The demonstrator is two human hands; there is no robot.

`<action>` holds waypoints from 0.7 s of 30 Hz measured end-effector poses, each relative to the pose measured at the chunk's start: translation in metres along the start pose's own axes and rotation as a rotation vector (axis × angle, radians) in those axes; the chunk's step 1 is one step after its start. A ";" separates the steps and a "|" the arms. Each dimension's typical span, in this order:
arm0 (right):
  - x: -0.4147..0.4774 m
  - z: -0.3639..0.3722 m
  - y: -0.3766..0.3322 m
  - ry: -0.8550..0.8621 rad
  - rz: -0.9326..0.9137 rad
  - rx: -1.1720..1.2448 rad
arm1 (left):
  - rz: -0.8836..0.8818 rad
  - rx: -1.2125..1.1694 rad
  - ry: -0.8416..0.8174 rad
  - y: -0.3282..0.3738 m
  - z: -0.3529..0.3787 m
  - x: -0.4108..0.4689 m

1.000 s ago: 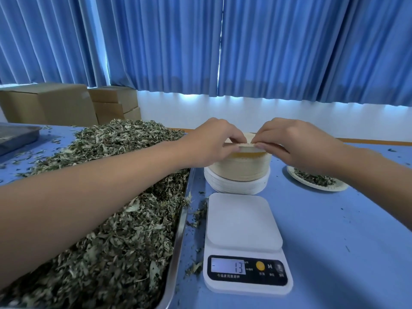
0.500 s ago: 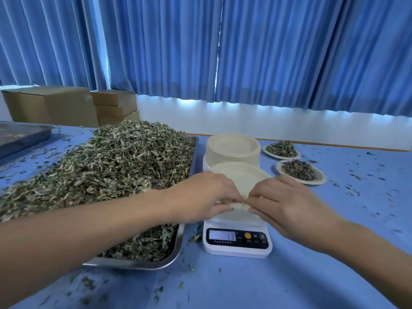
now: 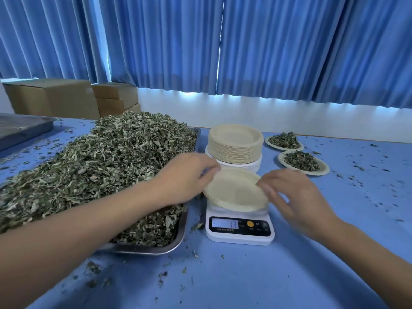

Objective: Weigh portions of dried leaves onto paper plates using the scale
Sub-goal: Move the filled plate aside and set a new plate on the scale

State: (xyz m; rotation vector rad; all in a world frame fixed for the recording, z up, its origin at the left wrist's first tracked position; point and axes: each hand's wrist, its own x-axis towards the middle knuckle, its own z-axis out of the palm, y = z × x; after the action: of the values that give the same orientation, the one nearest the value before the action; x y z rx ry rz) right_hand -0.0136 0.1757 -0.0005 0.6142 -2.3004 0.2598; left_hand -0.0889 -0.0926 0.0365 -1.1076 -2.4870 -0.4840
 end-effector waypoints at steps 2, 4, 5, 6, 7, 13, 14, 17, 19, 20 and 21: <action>0.000 0.005 0.014 0.101 0.229 0.087 | -0.150 0.162 -0.045 -0.016 -0.007 0.006; 0.002 0.010 0.032 0.128 0.478 0.182 | -0.326 0.225 -0.278 -0.028 -0.011 0.010; 0.003 0.012 0.041 0.120 0.584 0.219 | -0.378 0.233 -0.429 -0.031 -0.012 0.011; 0.002 0.016 0.048 0.108 0.663 0.242 | -0.389 0.245 -0.575 -0.034 -0.013 0.012; -0.001 0.019 0.055 0.094 0.720 0.252 | -0.384 0.258 -0.695 -0.035 -0.012 0.012; -0.019 0.036 0.072 -0.047 0.799 0.171 | -0.392 0.208 -0.727 -0.040 -0.006 0.011; -0.020 0.037 0.072 -0.053 0.791 0.175 | -0.401 0.208 -0.711 -0.040 -0.005 0.011; -0.020 0.035 0.070 -0.078 0.759 0.164 | -0.405 0.217 -0.655 -0.039 -0.004 0.011; -0.021 0.035 0.069 -0.088 0.748 0.166 | -0.426 0.205 -0.623 -0.040 -0.003 0.010; -0.021 0.034 0.069 -0.091 0.750 0.169 | -0.433 0.208 -0.602 -0.041 -0.003 0.011; -0.021 0.034 0.069 -0.092 0.753 0.175 | -0.436 0.213 -0.578 -0.041 -0.004 0.012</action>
State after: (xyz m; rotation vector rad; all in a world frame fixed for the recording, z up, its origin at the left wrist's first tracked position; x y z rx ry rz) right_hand -0.0556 0.2310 -0.0401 -0.1961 -2.5255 0.8009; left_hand -0.1271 -0.1124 0.0390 -0.6802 -3.2126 0.0096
